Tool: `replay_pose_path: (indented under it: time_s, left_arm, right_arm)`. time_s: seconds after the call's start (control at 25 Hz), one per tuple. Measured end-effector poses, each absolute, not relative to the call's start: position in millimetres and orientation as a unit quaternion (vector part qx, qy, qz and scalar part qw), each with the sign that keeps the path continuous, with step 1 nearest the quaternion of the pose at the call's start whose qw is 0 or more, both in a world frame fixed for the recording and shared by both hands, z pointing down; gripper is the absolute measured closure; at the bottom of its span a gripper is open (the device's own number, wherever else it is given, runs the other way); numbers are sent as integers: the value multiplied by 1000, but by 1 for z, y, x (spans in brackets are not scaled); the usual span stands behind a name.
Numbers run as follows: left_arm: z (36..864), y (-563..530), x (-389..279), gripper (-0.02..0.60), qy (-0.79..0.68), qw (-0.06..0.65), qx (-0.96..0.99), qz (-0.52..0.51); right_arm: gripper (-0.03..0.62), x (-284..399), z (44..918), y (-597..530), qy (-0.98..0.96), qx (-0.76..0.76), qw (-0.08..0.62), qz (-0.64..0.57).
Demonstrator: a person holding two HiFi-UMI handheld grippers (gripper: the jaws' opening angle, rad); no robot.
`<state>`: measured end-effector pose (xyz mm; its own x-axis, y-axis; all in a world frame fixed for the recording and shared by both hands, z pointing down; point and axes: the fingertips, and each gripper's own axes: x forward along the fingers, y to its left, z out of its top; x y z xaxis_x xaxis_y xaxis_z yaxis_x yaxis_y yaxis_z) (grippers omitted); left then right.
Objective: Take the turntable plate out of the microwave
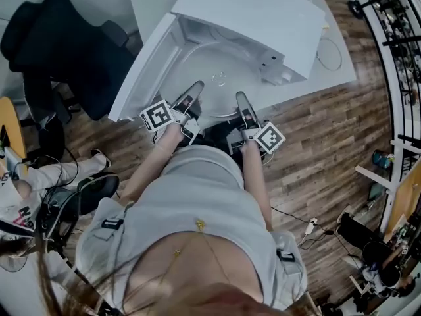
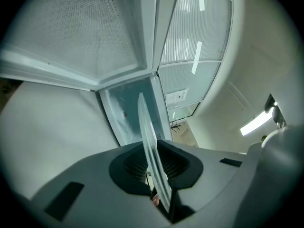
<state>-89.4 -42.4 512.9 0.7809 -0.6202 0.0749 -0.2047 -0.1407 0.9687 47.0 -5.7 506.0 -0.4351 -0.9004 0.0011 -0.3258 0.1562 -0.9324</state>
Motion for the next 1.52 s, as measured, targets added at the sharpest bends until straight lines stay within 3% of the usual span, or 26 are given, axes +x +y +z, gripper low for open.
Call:
replay_pose_path:
  time_s: [1.52]
  left_arm:
    - [420,-68,-64,515,-220,544,793,-164]
  right_arm:
    - [533,70,420,-29,714,-427,320,-454]
